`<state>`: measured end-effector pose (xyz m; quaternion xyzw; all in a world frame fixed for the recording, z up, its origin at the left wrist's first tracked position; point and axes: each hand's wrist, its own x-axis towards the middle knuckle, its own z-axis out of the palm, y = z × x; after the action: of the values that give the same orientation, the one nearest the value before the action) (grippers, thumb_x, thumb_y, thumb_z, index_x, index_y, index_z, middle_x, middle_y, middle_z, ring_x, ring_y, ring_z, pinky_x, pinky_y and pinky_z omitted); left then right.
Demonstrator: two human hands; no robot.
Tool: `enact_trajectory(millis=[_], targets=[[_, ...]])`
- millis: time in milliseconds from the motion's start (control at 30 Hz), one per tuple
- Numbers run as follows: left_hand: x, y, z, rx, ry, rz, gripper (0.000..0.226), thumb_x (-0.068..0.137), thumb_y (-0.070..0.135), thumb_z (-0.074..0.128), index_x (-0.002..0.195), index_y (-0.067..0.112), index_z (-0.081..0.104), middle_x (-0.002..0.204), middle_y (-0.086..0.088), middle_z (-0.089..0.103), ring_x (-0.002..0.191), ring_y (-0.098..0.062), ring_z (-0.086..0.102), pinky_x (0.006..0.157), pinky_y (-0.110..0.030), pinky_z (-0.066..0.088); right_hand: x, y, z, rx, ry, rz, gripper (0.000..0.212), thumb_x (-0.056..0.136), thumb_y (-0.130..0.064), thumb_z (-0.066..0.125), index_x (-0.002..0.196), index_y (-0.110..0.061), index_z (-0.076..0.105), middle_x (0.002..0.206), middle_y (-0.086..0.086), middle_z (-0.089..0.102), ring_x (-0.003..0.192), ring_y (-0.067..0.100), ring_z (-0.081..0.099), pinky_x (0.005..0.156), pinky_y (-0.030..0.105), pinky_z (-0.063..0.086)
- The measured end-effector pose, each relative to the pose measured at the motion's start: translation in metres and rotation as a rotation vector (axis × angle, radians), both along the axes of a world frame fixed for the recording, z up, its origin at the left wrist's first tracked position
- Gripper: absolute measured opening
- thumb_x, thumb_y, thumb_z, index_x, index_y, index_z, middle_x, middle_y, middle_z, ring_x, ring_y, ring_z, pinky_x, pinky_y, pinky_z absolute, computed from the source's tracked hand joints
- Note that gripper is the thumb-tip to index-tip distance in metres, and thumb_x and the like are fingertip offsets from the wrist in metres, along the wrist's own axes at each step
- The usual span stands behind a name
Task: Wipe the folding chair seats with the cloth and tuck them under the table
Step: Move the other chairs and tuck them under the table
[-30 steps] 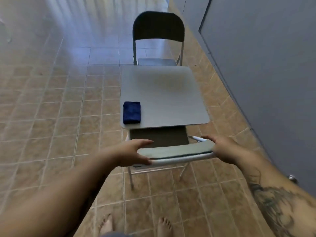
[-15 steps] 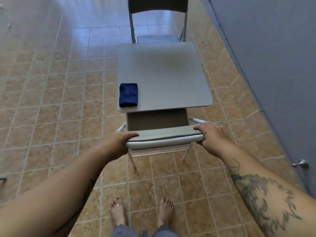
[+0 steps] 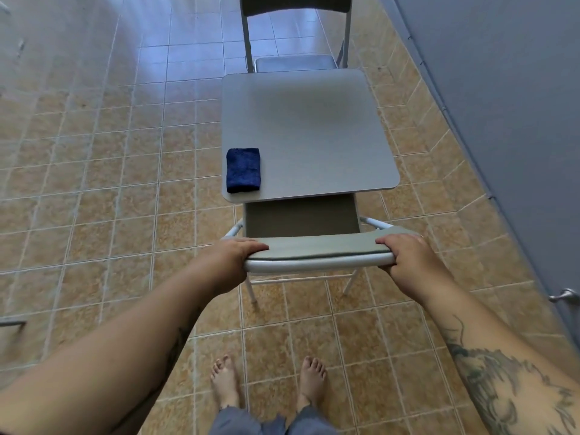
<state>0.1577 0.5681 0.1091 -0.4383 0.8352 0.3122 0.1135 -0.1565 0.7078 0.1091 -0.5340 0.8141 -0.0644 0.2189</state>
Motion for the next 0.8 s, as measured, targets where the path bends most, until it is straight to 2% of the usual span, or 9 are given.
enact_trajectory(millis=[100, 233, 267, 500, 600, 733, 800], targets=[[0.002, 0.0, 0.0, -0.006, 0.004, 0.044, 0.068, 0.082, -0.003, 0.057, 0.136, 0.039, 0.05, 0.143, 0.011, 0.048, 0.126, -0.017, 0.049, 0.101, -0.032, 0.046, -0.002, -0.007, 0.0, 0.007, -0.003, 0.026, 0.038, 0.082, -0.023, 0.071, 0.12, -0.023, 0.064, 0.119, 0.004, 0.064, 0.117, 0.027, 0.05, 0.1, 0.043, 0.045], [-0.005, -0.002, 0.002, -0.016, -0.03, 0.037, 0.067, 0.085, 0.0, 0.055, 0.136, 0.042, 0.047, 0.143, 0.01, 0.048, 0.116, -0.019, 0.054, 0.076, -0.021, 0.044, -0.007, -0.018, 0.003, 0.023, -0.002, 0.044, 0.038, 0.08, -0.022, 0.073, 0.117, -0.026, 0.065, 0.118, 0.004, 0.065, 0.117, 0.029, 0.051, 0.1, 0.044, 0.045], [-0.008, -0.001, 0.002, -0.015, -0.032, 0.042, 0.067, 0.085, 0.0, 0.055, 0.136, 0.042, 0.047, 0.143, 0.01, 0.048, 0.114, -0.019, 0.055, 0.074, -0.02, 0.042, -0.011, -0.02, 0.004, 0.027, -0.005, 0.05, 0.039, 0.079, -0.022, 0.073, 0.117, -0.026, 0.065, 0.119, 0.004, 0.065, 0.118, 0.03, 0.051, 0.101, 0.044, 0.045], [-0.013, 0.004, 0.0, 0.024, -0.018, 0.081, 0.07, 0.082, -0.002, 0.054, 0.134, 0.044, 0.048, 0.141, 0.007, 0.052, 0.112, -0.02, 0.056, 0.073, -0.023, 0.045, -0.017, -0.016, 0.003, 0.022, -0.031, 0.025, 0.043, 0.081, -0.019, 0.072, 0.123, -0.023, 0.062, 0.126, 0.007, 0.062, 0.123, 0.032, 0.047, 0.106, 0.047, 0.04], [-0.014, 0.003, 0.0, 0.048, -0.029, 0.068, 0.071, 0.081, -0.003, 0.056, 0.136, 0.043, 0.047, 0.141, 0.004, 0.051, 0.115, -0.021, 0.055, 0.081, -0.026, 0.048, -0.014, -0.015, 0.005, 0.021, -0.04, 0.003, 0.043, 0.082, -0.019, 0.07, 0.124, -0.024, 0.062, 0.128, 0.007, 0.06, 0.124, 0.031, 0.045, 0.107, 0.047, 0.039], [-0.018, 0.001, 0.01, 0.15, -0.097, 0.06, 0.077, 0.081, -0.002, 0.062, 0.144, 0.037, 0.038, 0.147, 0.001, 0.044, 0.124, -0.024, 0.048, 0.085, -0.027, 0.045, -0.008, -0.019, 0.025, 0.149, -0.028, 0.013, 0.049, 0.079, -0.018, 0.07, 0.126, -0.028, 0.059, 0.13, 0.005, 0.057, 0.125, 0.028, 0.045, 0.106, 0.043, 0.041], [-0.022, 0.0, 0.018, 0.221, -0.162, 0.005, 0.082, 0.081, 0.007, 0.068, 0.148, 0.037, 0.031, 0.148, 0.001, 0.041, 0.115, -0.019, 0.049, 0.09, -0.029, 0.044, -0.006, -0.023, 0.037, 0.29, -0.022, 0.05, 0.054, 0.079, -0.019, 0.069, 0.13, -0.028, 0.055, 0.13, 0.004, 0.056, 0.12, 0.026, 0.049, 0.103, 0.041, 0.044]])
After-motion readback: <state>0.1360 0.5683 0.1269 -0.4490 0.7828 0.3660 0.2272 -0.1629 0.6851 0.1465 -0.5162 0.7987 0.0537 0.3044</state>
